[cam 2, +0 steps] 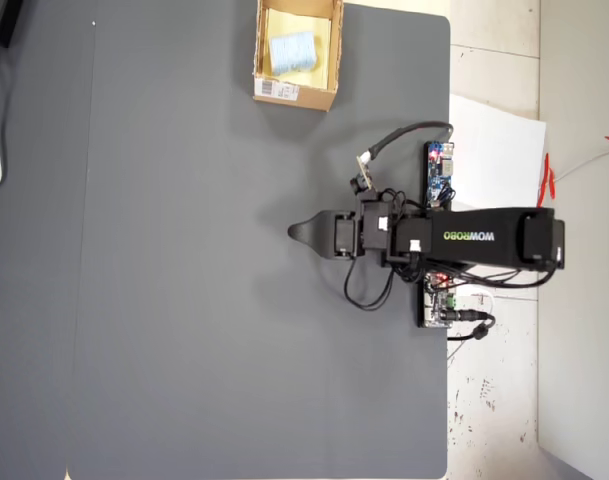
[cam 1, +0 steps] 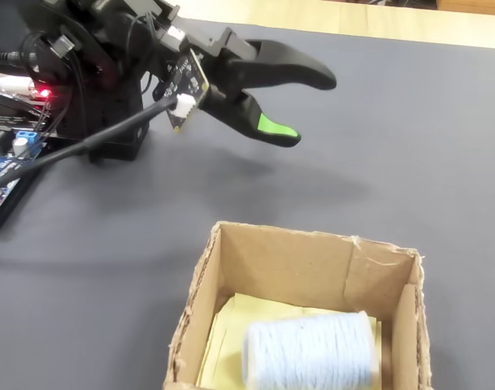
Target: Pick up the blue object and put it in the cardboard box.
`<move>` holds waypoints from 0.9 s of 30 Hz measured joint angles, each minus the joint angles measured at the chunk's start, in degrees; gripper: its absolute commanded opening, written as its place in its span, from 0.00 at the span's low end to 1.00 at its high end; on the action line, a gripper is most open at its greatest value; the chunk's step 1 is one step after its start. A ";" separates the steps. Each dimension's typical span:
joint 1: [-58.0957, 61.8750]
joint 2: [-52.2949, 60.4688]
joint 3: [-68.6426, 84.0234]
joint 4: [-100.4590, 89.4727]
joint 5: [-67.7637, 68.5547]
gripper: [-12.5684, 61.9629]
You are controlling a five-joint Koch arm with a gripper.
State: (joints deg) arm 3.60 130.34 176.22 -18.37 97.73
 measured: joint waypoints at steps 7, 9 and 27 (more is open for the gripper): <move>-0.44 0.26 0.00 12.74 -0.09 0.62; -0.53 0.26 0.18 13.36 -0.88 0.62; 1.41 0.26 0.18 14.06 -0.97 0.63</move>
State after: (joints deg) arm 5.01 130.61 176.40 -4.31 96.77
